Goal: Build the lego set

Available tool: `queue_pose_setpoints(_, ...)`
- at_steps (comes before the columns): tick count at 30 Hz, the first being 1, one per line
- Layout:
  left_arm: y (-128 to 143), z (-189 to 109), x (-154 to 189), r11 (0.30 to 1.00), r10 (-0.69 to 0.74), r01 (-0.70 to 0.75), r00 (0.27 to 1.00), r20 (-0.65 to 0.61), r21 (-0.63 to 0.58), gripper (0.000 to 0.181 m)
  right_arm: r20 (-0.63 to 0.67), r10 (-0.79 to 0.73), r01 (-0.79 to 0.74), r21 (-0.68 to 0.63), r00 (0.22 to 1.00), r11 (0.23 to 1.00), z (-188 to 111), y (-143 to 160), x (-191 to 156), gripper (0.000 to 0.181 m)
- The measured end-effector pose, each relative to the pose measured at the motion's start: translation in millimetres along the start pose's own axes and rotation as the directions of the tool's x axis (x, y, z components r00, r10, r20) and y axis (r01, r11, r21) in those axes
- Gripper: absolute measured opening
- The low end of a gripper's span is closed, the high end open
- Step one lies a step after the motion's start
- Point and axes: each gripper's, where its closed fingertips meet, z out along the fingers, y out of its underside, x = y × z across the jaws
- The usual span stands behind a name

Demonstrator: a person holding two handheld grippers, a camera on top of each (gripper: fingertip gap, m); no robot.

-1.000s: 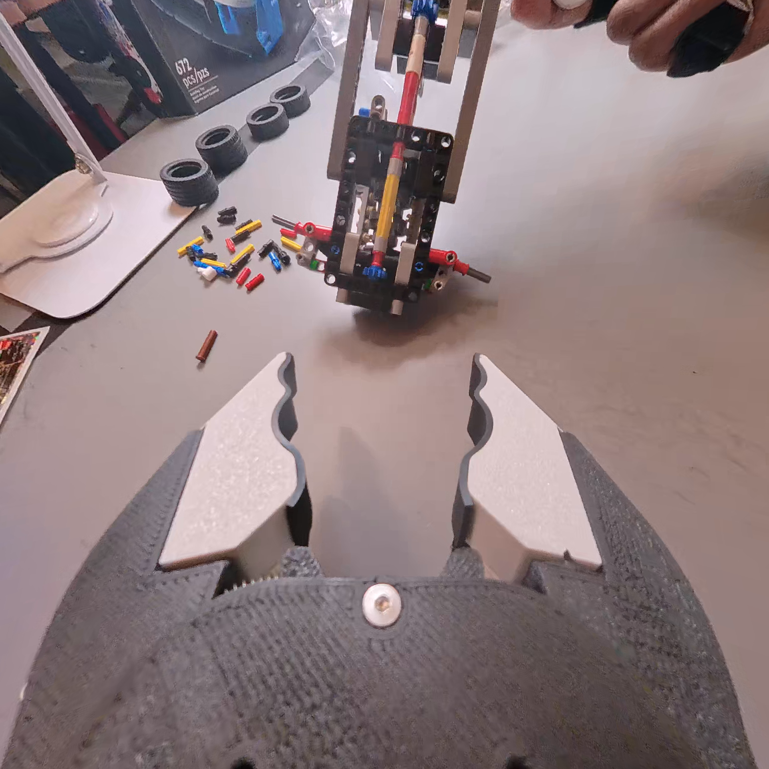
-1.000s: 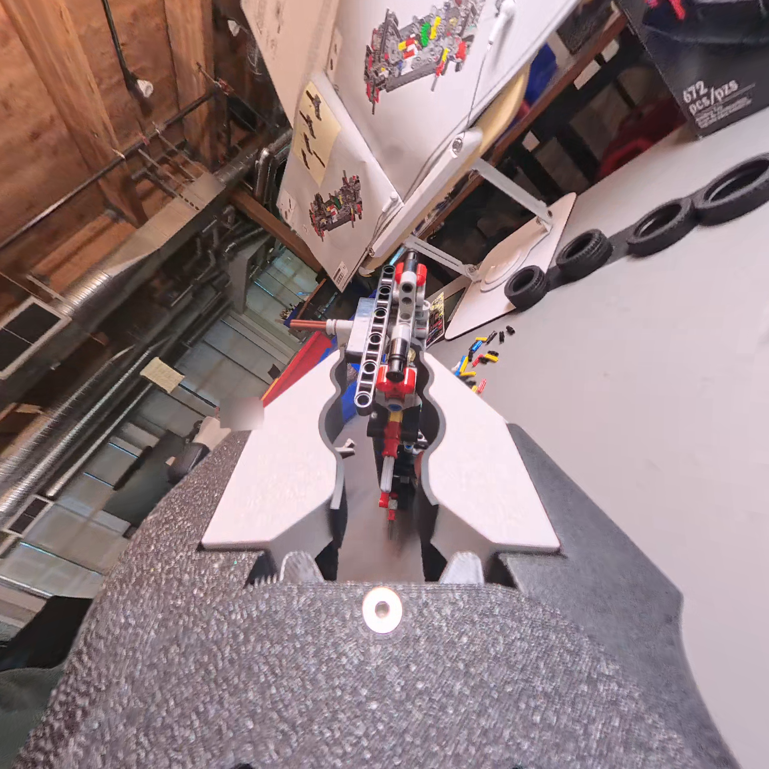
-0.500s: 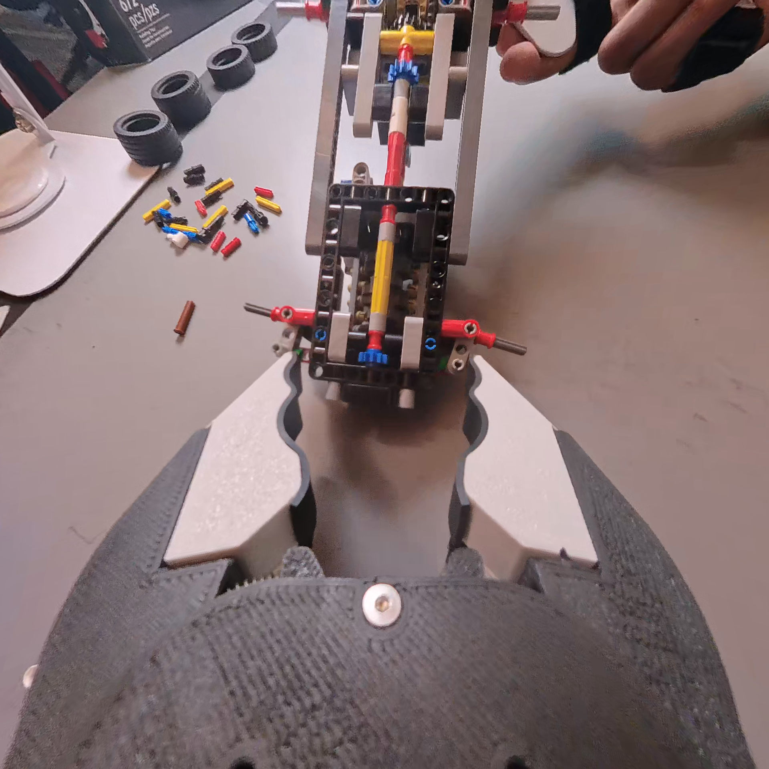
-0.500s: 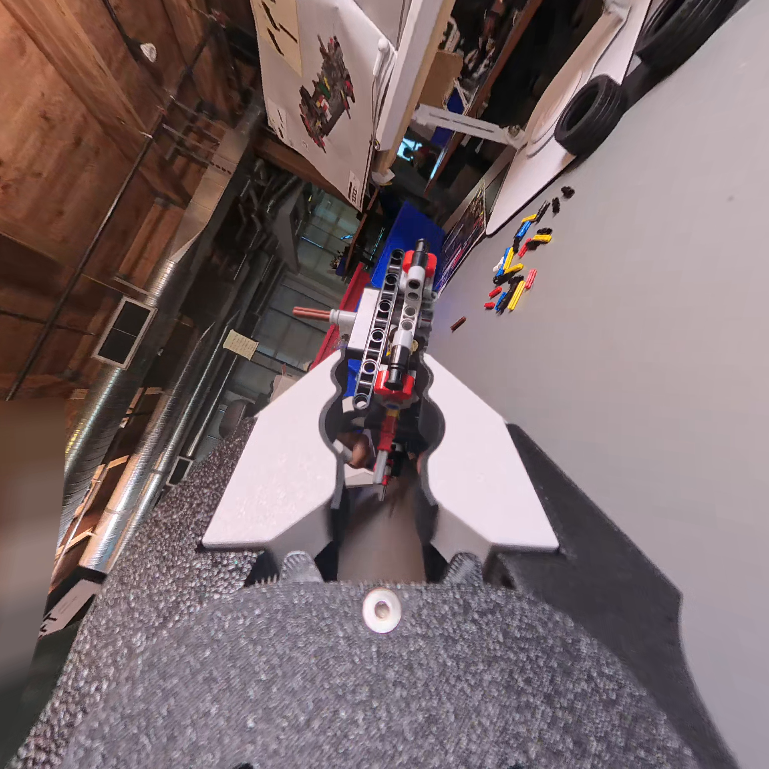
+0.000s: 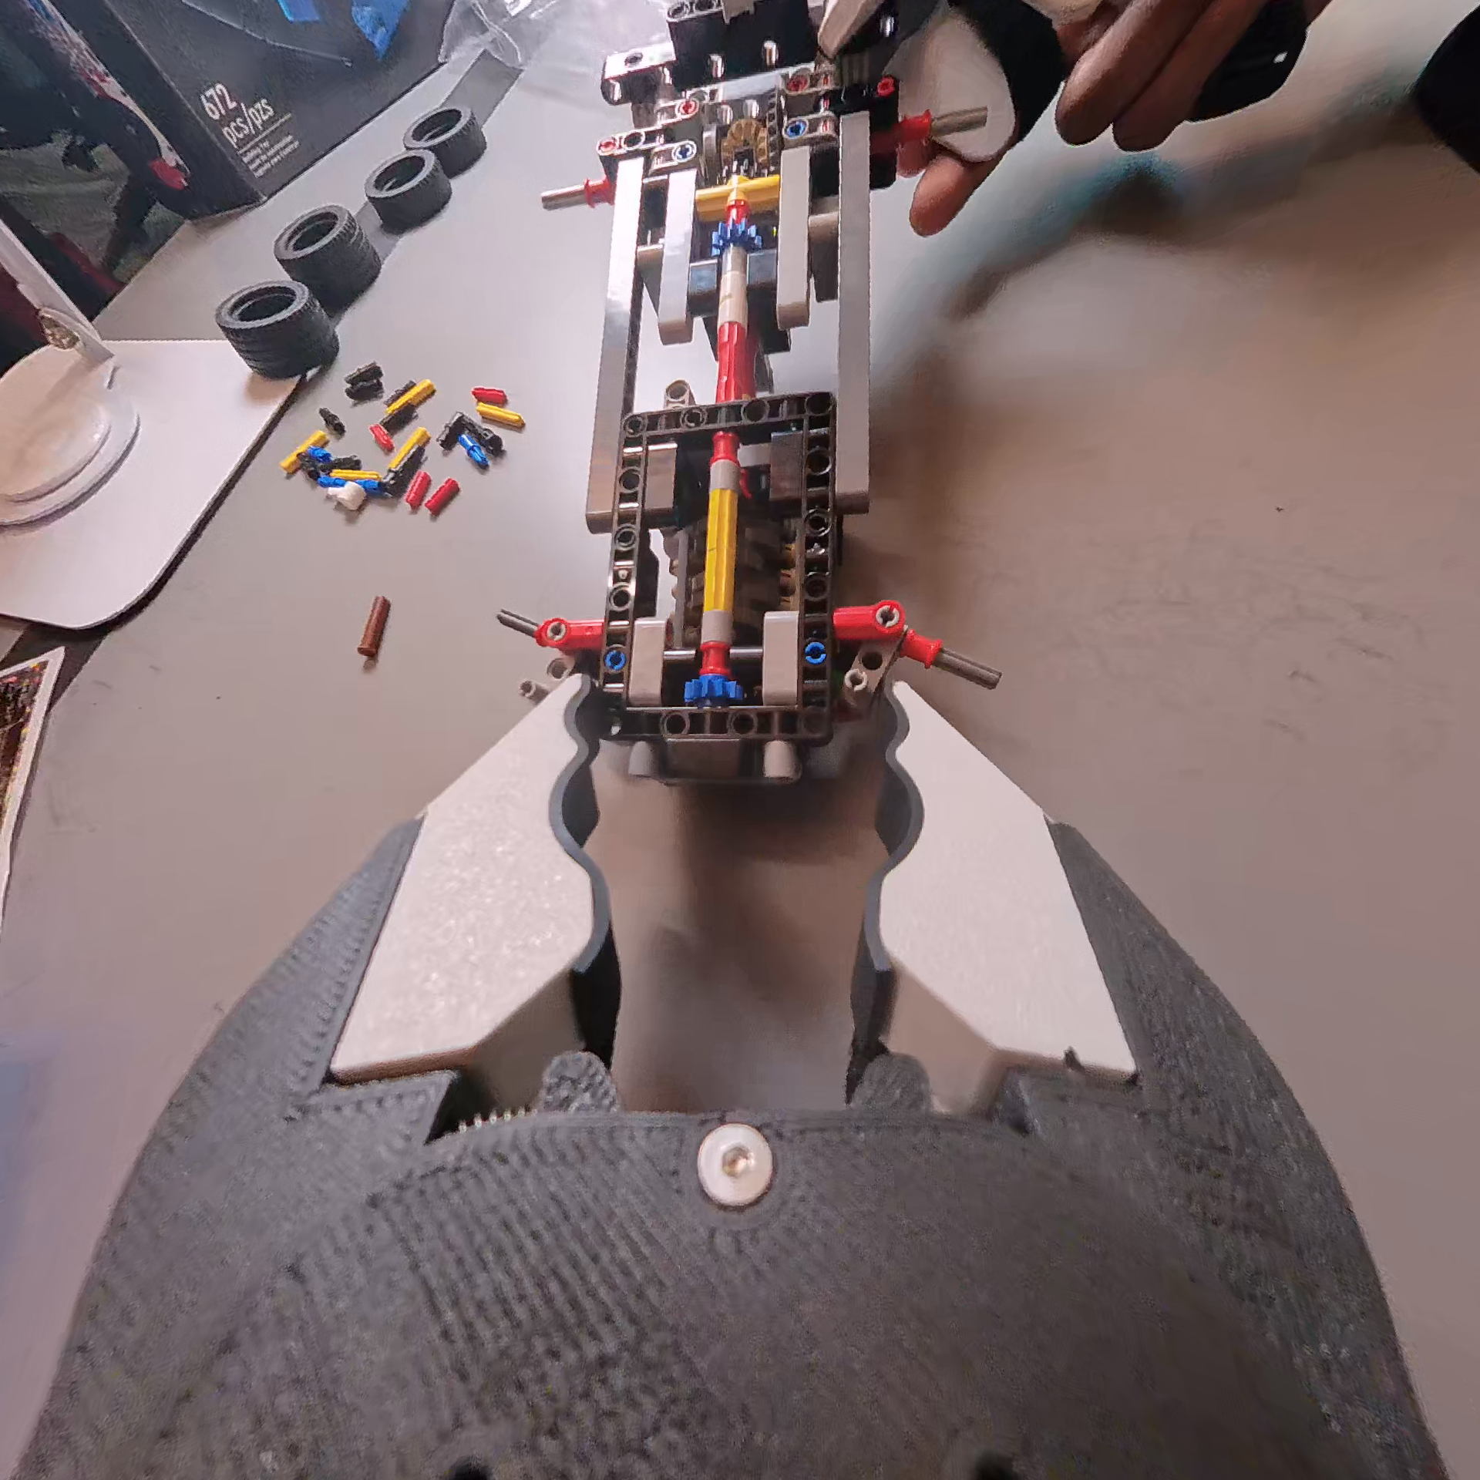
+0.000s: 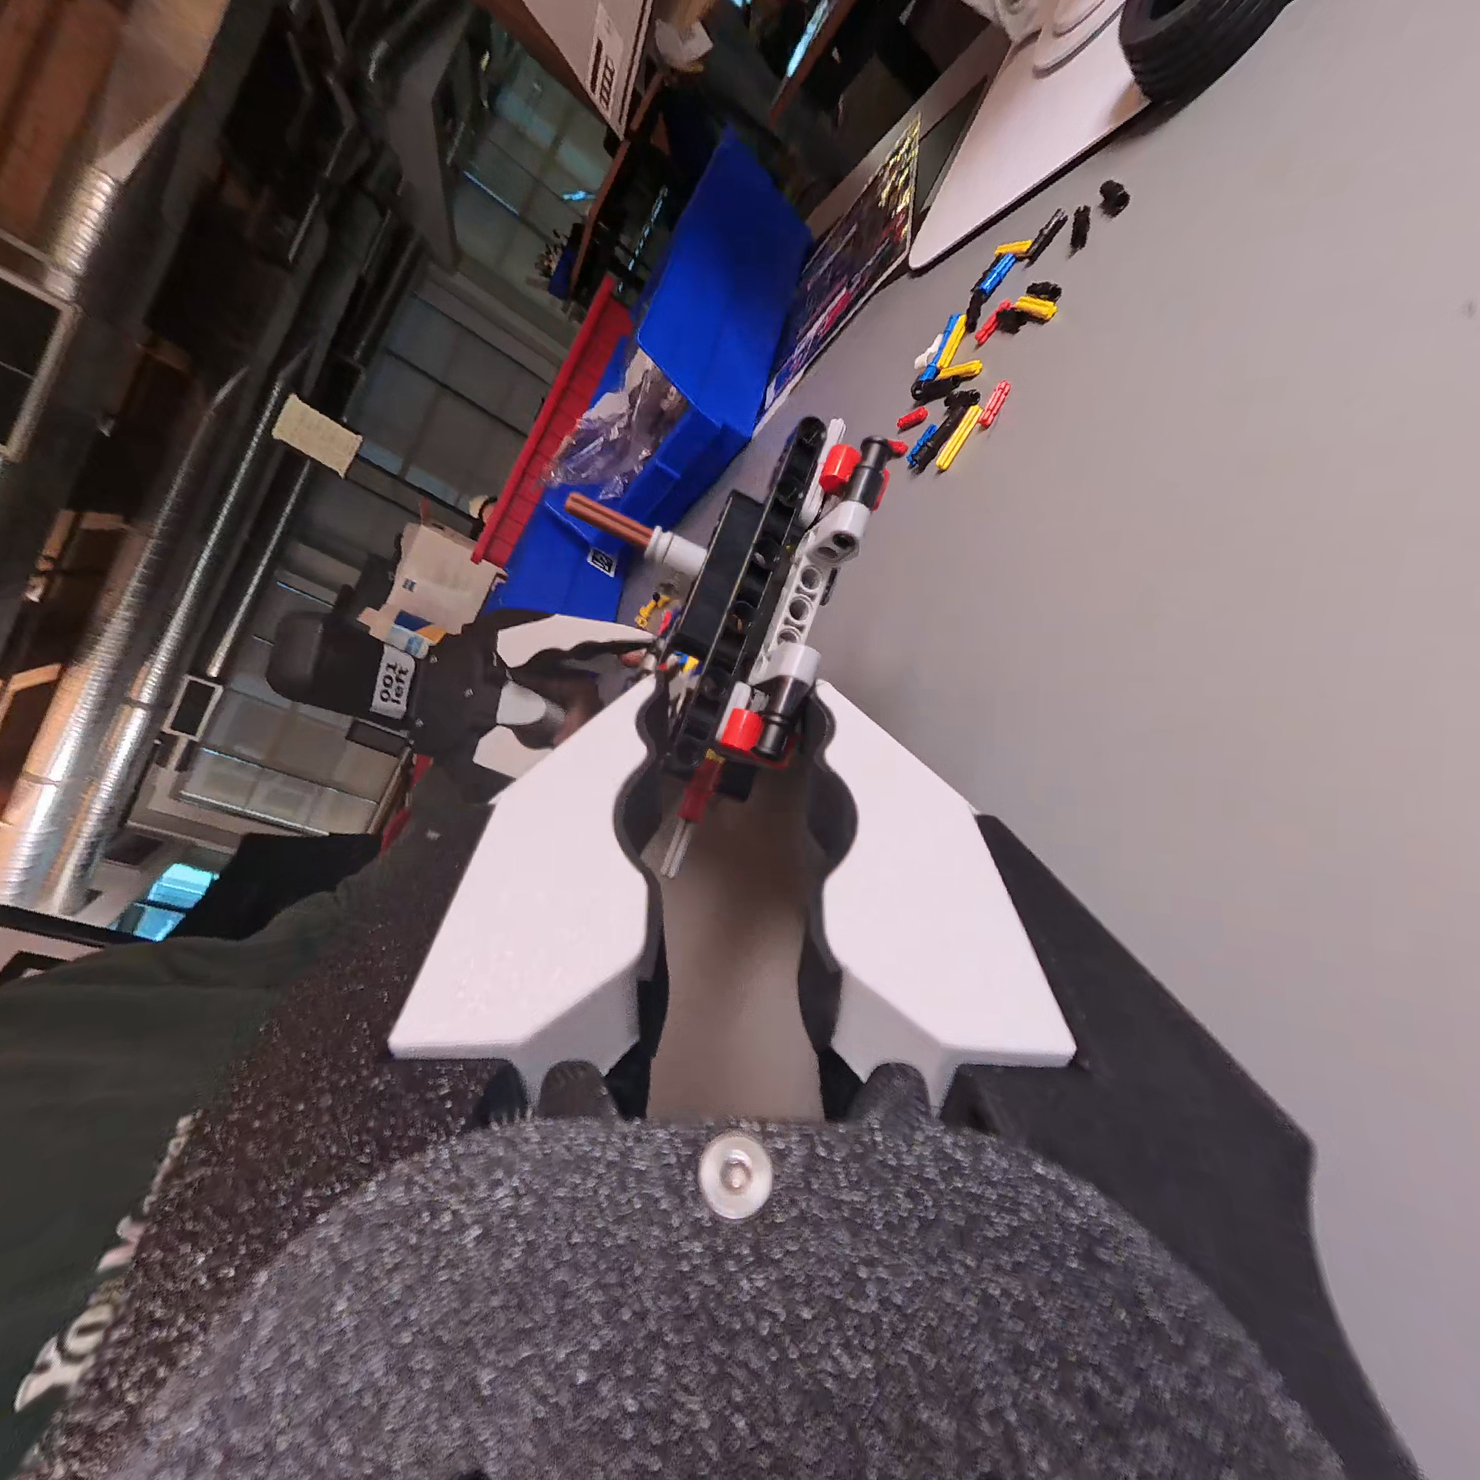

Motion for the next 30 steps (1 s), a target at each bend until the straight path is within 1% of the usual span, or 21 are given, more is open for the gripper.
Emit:
queue_pose_setpoints(7,2,-10,-2,0.999,0.03,-0.029,0.999,-0.02,0.019,0.068,-0.026,-0.144,0.138,-0.161,0.989,0.977,-7,16,4,0.035)
queue_pose_setpoints(12,0,-13,-4,0.999,0.029,-0.028,0.999,-0.023,0.04,0.067,-0.071,-0.243,0.221,-0.231,0.967,0.948,-10,25,12,0.035)
queue_pose_setpoints(20,-7,-21,-7,0.997,0.03,-0.029,0.999,-0.018,0.078,0.066,-0.165,-0.385,0.328,-0.291,0.908,0.899,-17,24,24,0.036)
queue_pose_setpoints(25,-10,-27,-12,0.994,0.005,-0.005,1.0,-0.005,0.107,0.063,-0.206,-0.464,0.396,-0.299,0.862,0.868,-22,19,26,0.036)
queue_pose_setpoints(30,-16,-33,-16,0.989,-0.027,0.028,1.0,-0.009,0.148,0.063,-0.244,-0.586,0.517,-0.295,0.772,0.804,-22,10,25,0.037)
